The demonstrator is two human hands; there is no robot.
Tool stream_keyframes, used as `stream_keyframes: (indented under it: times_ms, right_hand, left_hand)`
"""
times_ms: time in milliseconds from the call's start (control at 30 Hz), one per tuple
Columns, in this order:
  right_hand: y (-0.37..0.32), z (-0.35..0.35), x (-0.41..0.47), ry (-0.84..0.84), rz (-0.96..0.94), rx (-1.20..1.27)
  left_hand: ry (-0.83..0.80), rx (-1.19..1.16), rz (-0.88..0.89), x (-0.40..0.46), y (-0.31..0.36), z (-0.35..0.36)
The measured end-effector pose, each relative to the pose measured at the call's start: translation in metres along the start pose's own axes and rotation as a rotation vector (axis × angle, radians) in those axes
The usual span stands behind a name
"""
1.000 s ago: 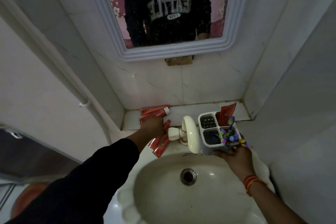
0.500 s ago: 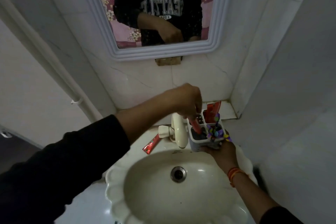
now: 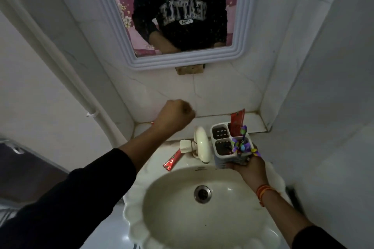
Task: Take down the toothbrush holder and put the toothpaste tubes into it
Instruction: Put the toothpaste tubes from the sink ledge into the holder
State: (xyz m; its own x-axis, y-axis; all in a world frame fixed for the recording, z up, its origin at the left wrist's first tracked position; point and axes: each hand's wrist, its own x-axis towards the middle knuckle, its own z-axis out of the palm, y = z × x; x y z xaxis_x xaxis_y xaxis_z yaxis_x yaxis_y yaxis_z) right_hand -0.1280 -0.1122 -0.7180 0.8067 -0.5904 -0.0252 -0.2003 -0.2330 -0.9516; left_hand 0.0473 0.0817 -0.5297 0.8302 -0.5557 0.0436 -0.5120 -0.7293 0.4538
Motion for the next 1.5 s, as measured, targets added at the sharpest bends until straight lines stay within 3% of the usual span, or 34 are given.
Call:
stream_keyframes:
  times_ms: [100,200,500,733,867,1033,1133,1300,1367,1500]
  right_hand:
    - [0.002,0.0,0.0,-0.009,0.003,-0.012]
    - [0.004,0.0,0.0,-0.013,0.009,-0.03]
    - [0.003,0.001,0.001,-0.023,0.017,-0.024]
    - [0.002,0.001,-0.001,-0.015,0.032,0.013]
    - [0.003,0.001,-0.001,-0.004,0.038,0.013]
    - [0.004,0.001,0.0,0.0,0.046,0.02]
    - [0.011,0.001,0.003,-0.012,0.074,0.041]
    - [0.01,0.001,0.002,-0.005,0.039,0.048]
    - [0.011,0.002,0.002,-0.008,0.014,0.051]
    - [0.001,0.002,-0.002,-0.013,0.015,0.036]
  left_hand:
    - [-0.259,0.209,-0.188,-0.007,-0.055,0.035]
    - [-0.475,0.319,-0.211,-0.025,-0.08,0.069]
    - [-0.375,0.235,-0.335,-0.036,-0.106,0.11]
    - [-0.142,0.002,-0.404,-0.031,-0.095,0.051]
    - [0.021,-0.071,-0.275,-0.018,-0.055,0.004]
    - [0.042,-0.032,0.042,-0.007,0.028,-0.038]
    - [-0.05,0.026,0.148,-0.004,0.068,-0.034]
    - [-0.35,0.242,0.174,0.0,0.087,0.02]
    - [-0.433,0.221,0.137,0.006,0.083,0.026]
    - [-0.302,0.071,0.06,0.022,0.051,0.016]
